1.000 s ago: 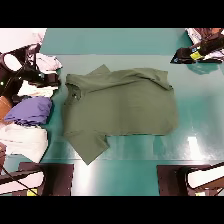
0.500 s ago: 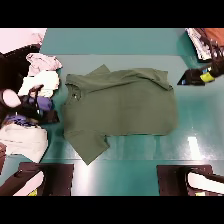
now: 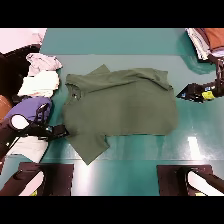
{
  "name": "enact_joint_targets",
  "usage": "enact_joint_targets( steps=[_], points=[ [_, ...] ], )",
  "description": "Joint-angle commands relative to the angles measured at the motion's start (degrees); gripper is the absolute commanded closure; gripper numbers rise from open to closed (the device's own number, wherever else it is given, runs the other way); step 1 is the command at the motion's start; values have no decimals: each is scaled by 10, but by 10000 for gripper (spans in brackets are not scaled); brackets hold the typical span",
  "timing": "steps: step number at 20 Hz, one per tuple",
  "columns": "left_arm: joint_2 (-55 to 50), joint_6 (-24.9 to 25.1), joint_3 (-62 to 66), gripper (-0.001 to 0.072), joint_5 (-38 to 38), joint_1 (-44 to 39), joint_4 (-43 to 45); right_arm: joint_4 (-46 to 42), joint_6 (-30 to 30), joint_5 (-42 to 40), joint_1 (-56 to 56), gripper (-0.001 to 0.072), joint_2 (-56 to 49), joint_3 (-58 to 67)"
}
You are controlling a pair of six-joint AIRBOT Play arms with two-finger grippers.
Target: Fold the shirts.
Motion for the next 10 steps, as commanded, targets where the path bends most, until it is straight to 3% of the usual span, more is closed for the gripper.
enact_joint_targets(
  steps=[1, 3, 4, 5, 6, 10],
  points=[
    [2, 11, -16, 206, 49, -32, -33, 9, 0, -5, -3, 301, 10, -14],
    [2, 1, -16, 207, 54, -50, -33, 7, 0, -4, -3, 301, 10, -14],
    [2, -8, -16, 339, 56, -52, -33, 7, 0, -3, -3, 301, 11, -16],
    [2, -8, -16, 550, 61, -52, -33, 6, 0, -5, -3, 301, 14, -26],
    [2, -8, -15, 680, 69, -52, -33, 2, 0, -7, -4, 302, 19, -47],
    [3, -2, 23, 685, 47, -52, -30, 0, 4, -26, -67, 301, 52, -172]
  ],
)
